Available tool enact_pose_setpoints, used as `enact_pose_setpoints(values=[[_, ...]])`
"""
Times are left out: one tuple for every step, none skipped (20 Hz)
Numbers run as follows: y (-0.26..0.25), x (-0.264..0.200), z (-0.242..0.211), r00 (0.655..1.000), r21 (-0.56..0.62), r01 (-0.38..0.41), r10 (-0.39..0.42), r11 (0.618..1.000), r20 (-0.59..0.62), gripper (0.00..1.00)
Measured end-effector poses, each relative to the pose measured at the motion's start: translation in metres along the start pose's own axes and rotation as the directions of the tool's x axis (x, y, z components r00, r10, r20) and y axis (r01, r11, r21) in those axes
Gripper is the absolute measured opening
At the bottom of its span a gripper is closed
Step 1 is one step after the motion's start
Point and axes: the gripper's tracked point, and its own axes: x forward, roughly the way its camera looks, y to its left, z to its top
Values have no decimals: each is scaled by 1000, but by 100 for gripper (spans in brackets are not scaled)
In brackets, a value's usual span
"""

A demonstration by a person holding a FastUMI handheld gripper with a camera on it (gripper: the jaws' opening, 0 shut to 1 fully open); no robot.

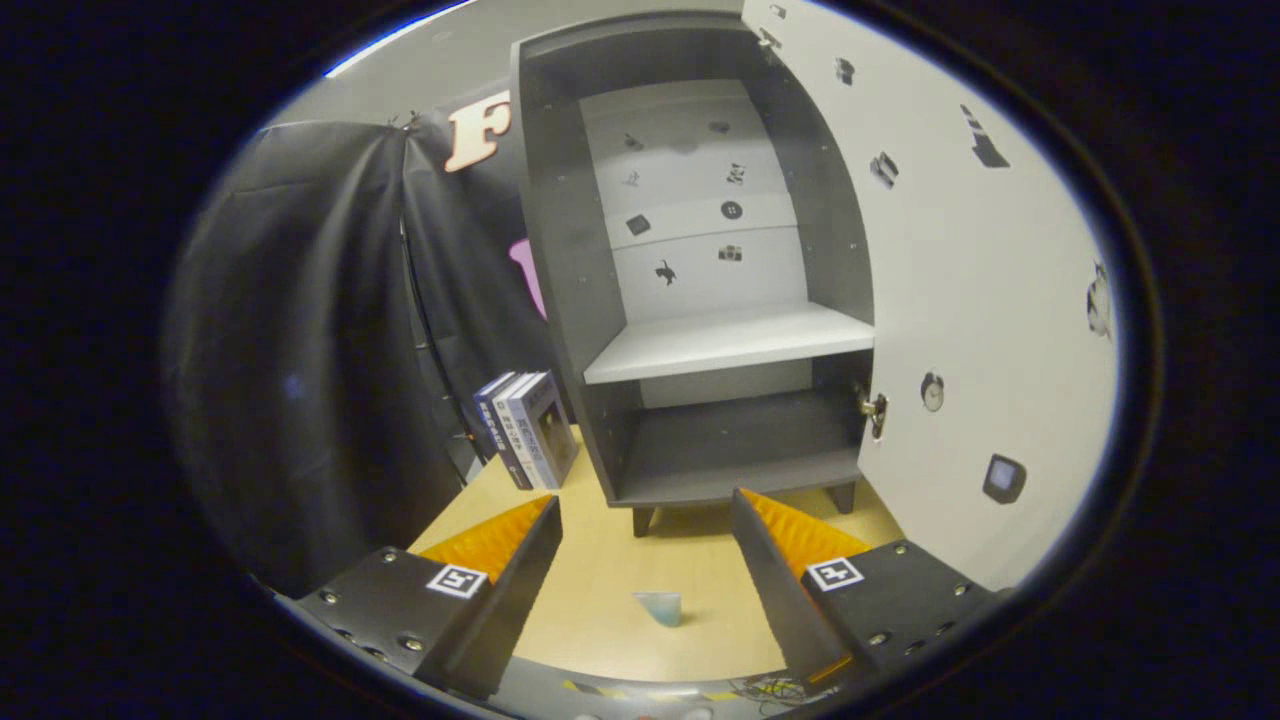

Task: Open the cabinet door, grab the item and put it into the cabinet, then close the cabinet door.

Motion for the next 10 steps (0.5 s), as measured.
enact_pose_setpoints(values=[[-1,2,-7,1000,-4,7,-7,1000,-17,100],[-1,5,-13,999,-4,8,-8,1000,-33,100],[-2,7,-21,999,-4,13,-13,1000,-52,100],[-2,9,-27,998,-2,14,-15,1000,-67,100],[-2,11,-35,996,1,17,-17,1000,-90,100],[-2,12,-42,994,3,22,-21,1000,-108,100],[-3,13,-49,991,1,26,-26,1000,-129,100],[-3,14,-57,988,-2,28,-28,1000,-152,100],[-3,14,-63,985,-2,27,-27,1000,-170,100],[-3,17,-70,982,-6,26,-26,1000,-187,100]])
